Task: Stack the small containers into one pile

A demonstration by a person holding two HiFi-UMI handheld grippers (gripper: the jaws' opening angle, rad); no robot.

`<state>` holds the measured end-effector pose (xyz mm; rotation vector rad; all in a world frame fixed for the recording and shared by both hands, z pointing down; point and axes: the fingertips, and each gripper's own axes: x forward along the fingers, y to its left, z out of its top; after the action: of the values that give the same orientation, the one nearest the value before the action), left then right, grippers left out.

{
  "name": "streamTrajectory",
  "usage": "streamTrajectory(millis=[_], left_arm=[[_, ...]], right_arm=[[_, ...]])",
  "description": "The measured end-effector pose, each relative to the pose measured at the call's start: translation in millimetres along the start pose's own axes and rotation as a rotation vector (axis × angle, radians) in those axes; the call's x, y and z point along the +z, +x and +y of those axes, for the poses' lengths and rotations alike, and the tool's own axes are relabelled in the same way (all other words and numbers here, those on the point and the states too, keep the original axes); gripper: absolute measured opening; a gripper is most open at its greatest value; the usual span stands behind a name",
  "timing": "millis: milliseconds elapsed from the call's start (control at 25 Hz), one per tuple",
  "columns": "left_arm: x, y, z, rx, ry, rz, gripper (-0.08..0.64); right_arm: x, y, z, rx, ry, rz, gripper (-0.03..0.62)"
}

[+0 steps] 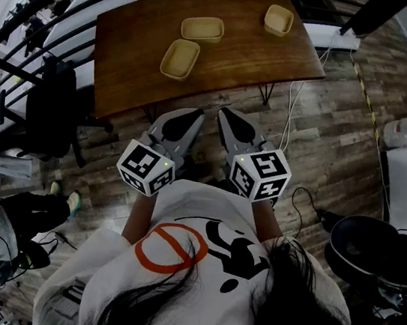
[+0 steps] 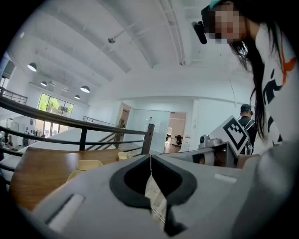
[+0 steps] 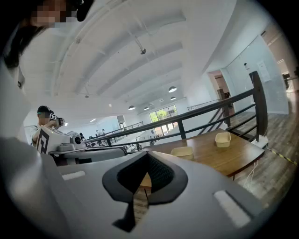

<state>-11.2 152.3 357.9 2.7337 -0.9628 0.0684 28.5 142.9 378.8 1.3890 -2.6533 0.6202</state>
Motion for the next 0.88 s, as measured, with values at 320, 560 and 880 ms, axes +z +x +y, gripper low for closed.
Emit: streamTrajectory(millis=[320,560,880], left_arm=[[-2.9,-1.9,-8.1,0.025,0.000,0.002,0.000],[-4.8,-8.8,-21.7,0.045,0.007,0.014,0.000],[-18.1,-21.8,-23.5,0.094,0.014,0.055,0.000]], right_arm=[[-1.2,-9.7,-3.8,0.006,-0.006,0.001,0.020],[-3.9,-24.0,0.4,0.025,0.000,-0.006,0.020],[-11.5,-24.1,-4.9,0.053,0.029,-0.012,0.020]])
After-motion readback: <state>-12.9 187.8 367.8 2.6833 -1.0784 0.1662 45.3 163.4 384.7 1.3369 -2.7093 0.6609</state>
